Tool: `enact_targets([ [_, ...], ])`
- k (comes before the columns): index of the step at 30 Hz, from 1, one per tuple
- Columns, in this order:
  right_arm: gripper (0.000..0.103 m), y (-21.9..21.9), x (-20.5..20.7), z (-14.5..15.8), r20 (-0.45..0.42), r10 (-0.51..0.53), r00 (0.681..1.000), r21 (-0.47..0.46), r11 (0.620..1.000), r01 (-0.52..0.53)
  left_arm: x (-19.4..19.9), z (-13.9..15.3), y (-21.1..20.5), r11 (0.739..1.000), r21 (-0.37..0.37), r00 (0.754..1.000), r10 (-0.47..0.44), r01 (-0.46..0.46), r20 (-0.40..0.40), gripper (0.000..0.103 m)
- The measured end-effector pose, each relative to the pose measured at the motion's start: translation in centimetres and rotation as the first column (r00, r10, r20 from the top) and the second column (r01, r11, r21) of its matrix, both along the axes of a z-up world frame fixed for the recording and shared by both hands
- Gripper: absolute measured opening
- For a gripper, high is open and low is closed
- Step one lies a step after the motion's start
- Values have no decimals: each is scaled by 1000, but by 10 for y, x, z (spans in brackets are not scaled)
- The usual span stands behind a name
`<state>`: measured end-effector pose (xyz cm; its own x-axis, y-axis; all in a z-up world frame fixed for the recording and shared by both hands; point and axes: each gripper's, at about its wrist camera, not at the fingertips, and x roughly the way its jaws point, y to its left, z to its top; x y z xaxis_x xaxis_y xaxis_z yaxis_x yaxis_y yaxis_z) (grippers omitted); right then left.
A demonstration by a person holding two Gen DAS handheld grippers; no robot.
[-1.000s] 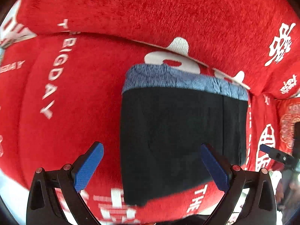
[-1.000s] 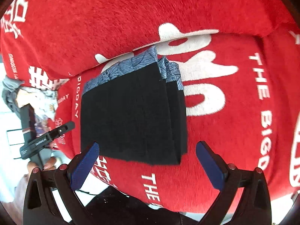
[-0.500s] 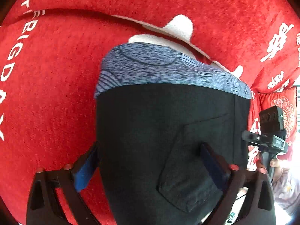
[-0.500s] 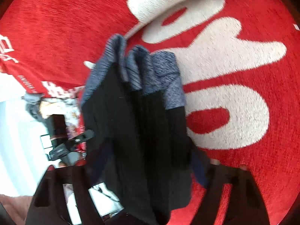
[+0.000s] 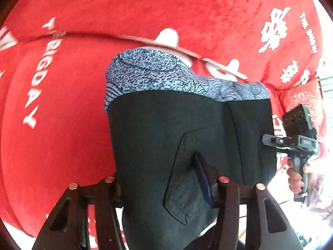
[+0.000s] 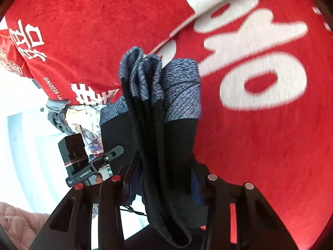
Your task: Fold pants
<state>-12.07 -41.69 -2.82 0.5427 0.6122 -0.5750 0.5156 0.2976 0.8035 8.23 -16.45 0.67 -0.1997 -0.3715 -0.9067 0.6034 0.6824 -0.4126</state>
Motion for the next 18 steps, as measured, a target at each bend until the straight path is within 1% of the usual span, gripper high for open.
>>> enact_targets([
  [1, 44, 10, -1, -4, -21, 12, 1000, -23, 1000, -12, -2, -8, 6, 999, 43, 999, 14, -15, 29, 66],
  [2, 44, 14, -1, -10, -53, 22, 998, -49, 999, -25, -1, -18, 11, 995, 96, 998, 19, -25, 62, 66],
  [3, 45, 19, 1, -17, -93, 33, 995, -79, 996, -41, 1, -28, 18, 989, 141, 996, 18, -31, 90, 73],
  [4, 52, 21, 0, -23, -140, 46, 989, -126, 990, -64, 4, -38, 23, 990, 132, 994, 40, -53, 102, 90],
  [5, 63, 25, 2, -29, -183, 55, 982, -194, 977, -91, 7, -41, 27, 989, 130, 992, 58, -72, 109, 96],
  [6, 70, 24, 2, -31, -193, 39, 980, -231, 969, -85, 11, -46, 30, 988, 132, 992, 72, -85, 99, 99],
  [7, 72, 24, 1, -31, -194, 24, 981, -231, 970, -69, 12, -46, 31, 988, 128, 994, 77, -88, 83, 99],
  [8, 74, 24, 0, -28, -209, 11, 978, -243, 968, -63, 13, -44, 37, 987, 134, 993, 79, -90, 87, 99],
  [10, 79, 28, 0, -17, -259, 2, 966, -311, 946, -85, 11, -34, 41, 982, 168, 989, 60, -83, 138, 99],
  [11, 80, 31, 1, -7, -291, -6, 957, -355, 929, -102, 9, -30, 40, 978, 190, 985, 49, -80, 163, 99],
  [12, 81, 34, 2, -1, -305, -13, 952, -375, 921, -107, 6, -23, 37, 972, 222, 980, 35, -79, 196, 99],
  [14, 81, 42, 1, 17, -343, -31, 939, -434, 892, -129, -4, -7, 32, 965, 249, 970, 18, -80, 244, 99],
  [17, 83, 56, 0, 36, -365, -35, 931, -476, 866, -154, -17, 14, 28, 957, 273, 961, 16, -95, 277, 99],
  [18, 84, 53, -5, 40, -370, -33, 928, -486, 858, -164, -21, 16, 23, 955, 282, 959, 13, -97, 284, 99],
])
